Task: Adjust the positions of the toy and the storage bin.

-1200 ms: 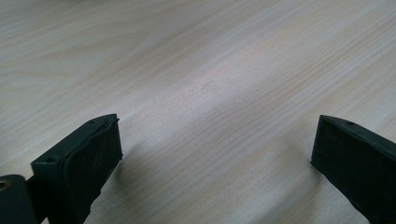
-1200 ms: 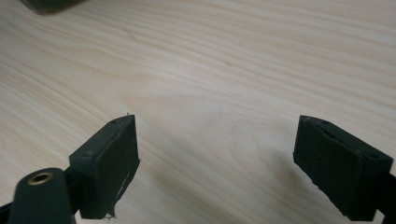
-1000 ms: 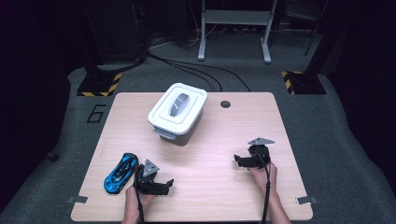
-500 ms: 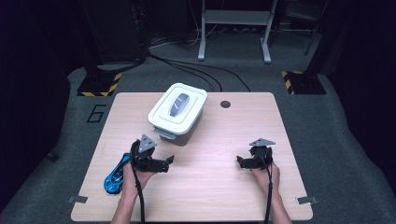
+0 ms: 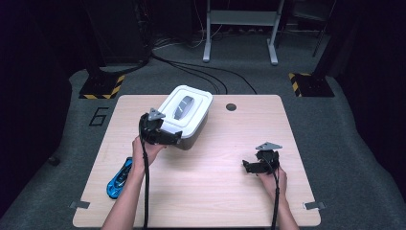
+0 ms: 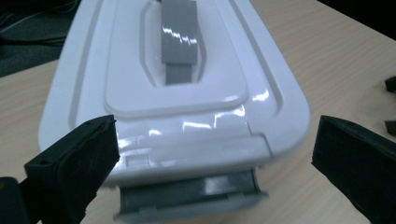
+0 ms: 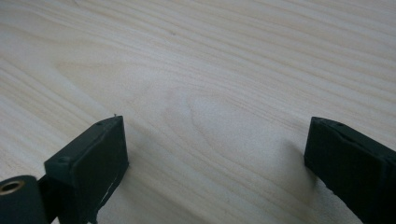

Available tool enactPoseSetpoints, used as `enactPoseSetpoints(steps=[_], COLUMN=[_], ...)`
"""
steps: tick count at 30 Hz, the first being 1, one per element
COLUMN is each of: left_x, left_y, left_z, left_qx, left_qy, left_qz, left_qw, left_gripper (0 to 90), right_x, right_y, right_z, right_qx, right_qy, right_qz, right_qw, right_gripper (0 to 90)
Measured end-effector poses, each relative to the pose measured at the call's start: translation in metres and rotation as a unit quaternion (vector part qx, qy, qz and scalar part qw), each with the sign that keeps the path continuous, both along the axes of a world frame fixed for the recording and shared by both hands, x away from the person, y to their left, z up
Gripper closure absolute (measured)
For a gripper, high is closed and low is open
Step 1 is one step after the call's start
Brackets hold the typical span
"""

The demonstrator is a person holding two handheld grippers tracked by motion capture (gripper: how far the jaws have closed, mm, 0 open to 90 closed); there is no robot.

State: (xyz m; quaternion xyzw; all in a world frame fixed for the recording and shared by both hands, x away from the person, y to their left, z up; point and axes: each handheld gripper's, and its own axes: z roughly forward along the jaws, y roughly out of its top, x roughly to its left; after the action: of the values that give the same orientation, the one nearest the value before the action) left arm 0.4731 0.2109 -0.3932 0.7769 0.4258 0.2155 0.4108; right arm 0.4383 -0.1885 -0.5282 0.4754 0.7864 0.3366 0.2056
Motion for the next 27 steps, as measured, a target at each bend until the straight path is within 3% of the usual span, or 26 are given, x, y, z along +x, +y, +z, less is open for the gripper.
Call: enactPoseSetpoints(steps=[4,5,10,12,20,27], left_x=[0.019,0.024,0.043,0.049,0.063,0.060], left_y=[-0.009,-0.012,-0.022,-0.024,-0.029,-0.023], left_z=[0.008,0.009,0.009,0.008,0.003,0.003], left_qx=[0.004,0.007,0.031,0.035,0.060,0.052], left_qy=[-0.012,-0.010,-0.011,-0.010,0.015,0.026], left_qz=[0.013,0.014,0.028,0.028,0.011,0.002], left_qw=[0.9998,0.9998,0.9991,0.9990,0.9980,0.9983], left_gripper=[15.3,15.4,34.2,37.9,64.6,67.0], right_x=[0.000,0.000,0.000,0.000,0.000,0.000], right_y=[0.000,0.000,0.000,0.000,0.000,-0.001], right_z=[0.000,0.000,0.000,0.000,0.000,0.000], right_qx=[0.000,0.000,0.001,0.000,0.002,0.001], right_qy=[0.000,0.000,0.000,-0.001,0.000,-0.002], right_qz=[0.000,0.000,0.002,0.003,0.003,0.005], right_qw=[1.0000,1.0000,1.0000,1.0000,1.0000,1.0000], right_gripper=[5.0,5.0,5.2,5.3,5.5,5.7])
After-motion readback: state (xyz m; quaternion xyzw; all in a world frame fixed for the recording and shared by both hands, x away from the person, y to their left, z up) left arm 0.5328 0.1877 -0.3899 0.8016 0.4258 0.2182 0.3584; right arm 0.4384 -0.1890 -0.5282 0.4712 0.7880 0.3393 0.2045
